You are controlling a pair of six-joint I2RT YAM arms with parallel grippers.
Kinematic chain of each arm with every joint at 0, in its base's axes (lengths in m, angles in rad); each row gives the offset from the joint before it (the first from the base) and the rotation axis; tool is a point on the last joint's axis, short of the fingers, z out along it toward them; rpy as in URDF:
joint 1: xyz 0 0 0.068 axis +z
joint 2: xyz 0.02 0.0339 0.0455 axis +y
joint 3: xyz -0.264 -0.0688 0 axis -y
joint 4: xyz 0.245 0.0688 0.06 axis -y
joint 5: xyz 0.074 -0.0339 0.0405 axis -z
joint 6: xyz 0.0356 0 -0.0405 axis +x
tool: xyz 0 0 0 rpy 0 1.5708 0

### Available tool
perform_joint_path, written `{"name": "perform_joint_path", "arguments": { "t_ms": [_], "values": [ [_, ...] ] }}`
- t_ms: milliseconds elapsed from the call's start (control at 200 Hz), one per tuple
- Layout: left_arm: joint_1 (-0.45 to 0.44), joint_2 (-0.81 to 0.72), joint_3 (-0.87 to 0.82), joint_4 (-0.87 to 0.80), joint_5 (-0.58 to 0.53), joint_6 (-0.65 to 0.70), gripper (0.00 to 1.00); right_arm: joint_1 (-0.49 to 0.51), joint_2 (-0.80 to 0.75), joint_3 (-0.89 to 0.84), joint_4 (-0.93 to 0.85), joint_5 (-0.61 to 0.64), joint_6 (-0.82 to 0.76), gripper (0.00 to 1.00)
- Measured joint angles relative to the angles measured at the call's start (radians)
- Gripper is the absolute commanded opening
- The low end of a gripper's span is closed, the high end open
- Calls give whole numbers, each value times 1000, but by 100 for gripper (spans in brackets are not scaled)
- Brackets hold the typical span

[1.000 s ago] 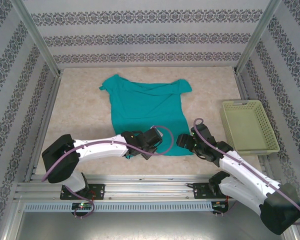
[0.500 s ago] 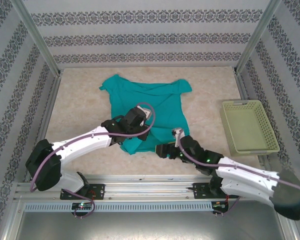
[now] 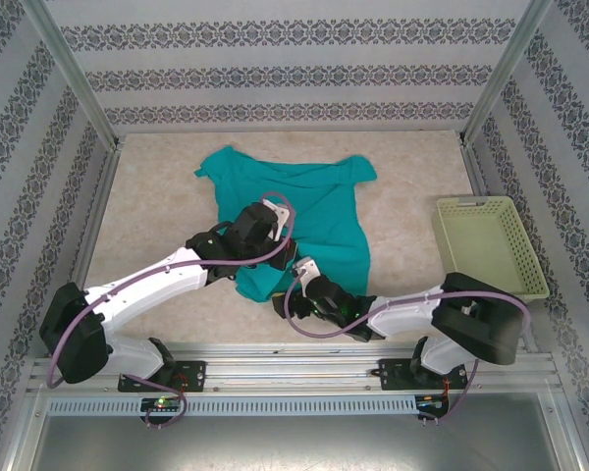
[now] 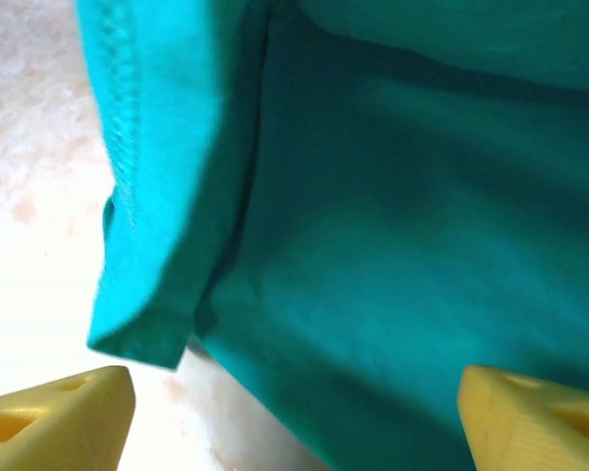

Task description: Fold the inside-out t-shirt

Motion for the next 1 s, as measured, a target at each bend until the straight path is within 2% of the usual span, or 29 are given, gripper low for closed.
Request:
{"name": "perform_joint_path", "arguments": {
  "t_ms": [240,445,590,789,1004],
  "values": [
    [4,-44,31,-4,16,0,0,-24,84,33,56,27,-90,85],
    [10,-73,56,-18,21,5,0,-123,135,61,59,23,-112,85],
    [10,-78,78,-37,22,15,0,-165,159,108,16,26,-133,85],
    [10,-79,111,-53,34,16,0,-167,201,206,-41,87,-149,85],
    [11,-78,240,-143,32,16,0,-204,260,327,-114,157,-152,86]
  ]
}}
